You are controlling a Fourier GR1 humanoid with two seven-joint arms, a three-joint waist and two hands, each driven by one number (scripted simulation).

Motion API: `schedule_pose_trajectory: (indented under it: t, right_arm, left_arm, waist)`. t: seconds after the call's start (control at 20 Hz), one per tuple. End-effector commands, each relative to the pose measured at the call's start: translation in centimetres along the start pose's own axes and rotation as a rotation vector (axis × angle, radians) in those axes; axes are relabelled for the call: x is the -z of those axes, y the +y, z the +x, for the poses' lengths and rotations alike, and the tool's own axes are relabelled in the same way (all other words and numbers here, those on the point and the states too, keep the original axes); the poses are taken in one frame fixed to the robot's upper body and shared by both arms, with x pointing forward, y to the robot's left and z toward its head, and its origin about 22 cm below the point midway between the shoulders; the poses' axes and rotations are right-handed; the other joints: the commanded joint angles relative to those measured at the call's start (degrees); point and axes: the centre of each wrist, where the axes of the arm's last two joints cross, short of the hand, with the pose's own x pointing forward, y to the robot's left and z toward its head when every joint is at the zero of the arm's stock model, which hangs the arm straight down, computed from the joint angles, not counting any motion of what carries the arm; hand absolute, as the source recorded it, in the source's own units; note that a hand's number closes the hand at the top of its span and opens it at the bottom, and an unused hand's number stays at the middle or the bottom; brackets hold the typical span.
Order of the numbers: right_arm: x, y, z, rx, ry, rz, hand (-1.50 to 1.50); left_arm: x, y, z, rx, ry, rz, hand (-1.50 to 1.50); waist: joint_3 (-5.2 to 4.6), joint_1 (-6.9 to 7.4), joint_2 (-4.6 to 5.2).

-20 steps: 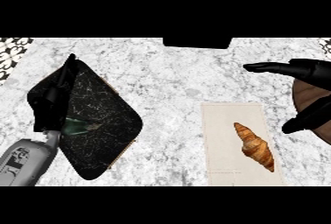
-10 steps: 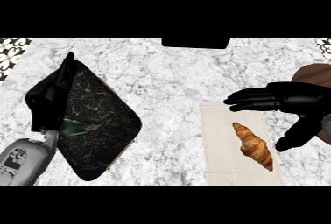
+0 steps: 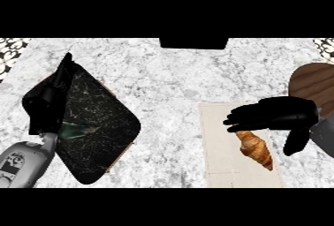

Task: Pick the croissant from the placemat and place it in the bowl

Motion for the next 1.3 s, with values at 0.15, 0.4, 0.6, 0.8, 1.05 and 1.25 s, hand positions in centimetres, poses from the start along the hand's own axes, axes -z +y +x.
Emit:
schedule_pose_trajectory:
  t: [0.15, 0.4, 0.6, 0.8, 1.05, 1.25]
  right_arm:
    - [3.1, 2.6, -2.3, 0.035, -0.09, 0.119, -1.5]
    - [4.3, 4.3, -3.7, 0.061, -0.1, 0.132, -1.5]
    - [5.3, 4.1, -4.8, 0.058, -0.091, 0.156, -1.5]
    - [6.7, 4.5, -5.5, 0.048, -0.101, 0.157, -1.5]
    - [6.4, 7.5, -4.7, -0.066, -0.196, 0.14, 1.5]
    - [7.9, 7.6, -4.7, -0.065, -0.201, 0.114, 1.5]
  left_arm:
    - [-0.4, 0.5, 0.1, -0.009, 0.019, 0.017, 0.0]
    - [-0.1, 1.3, 0.2, 0.015, 0.012, 0.011, 0.0]
    - [-0.6, 1.6, -0.6, 0.0, 0.025, 0.009, 0.0]
    - [0.9, 0.7, 0.1, 0.002, 0.021, 0.026, 0.0]
    - [-1.3, 1.4, -1.0, 0.018, 0.019, 0.029, 0.0]
    - [-1.9, 0.4, -2.5, 0.005, 0.031, 0.01, 0.0]
  waist:
    - [-0.06, -1.29, -0.37]
    - [-0.05, -1.3, -0.3]
    - [-0.06, -1.12, -0.25]
    - [-0.04, -1.34, -0.13]
    - [-0.05, -1.62, -0.43]
    - [-0.08, -1.83, -0.37]
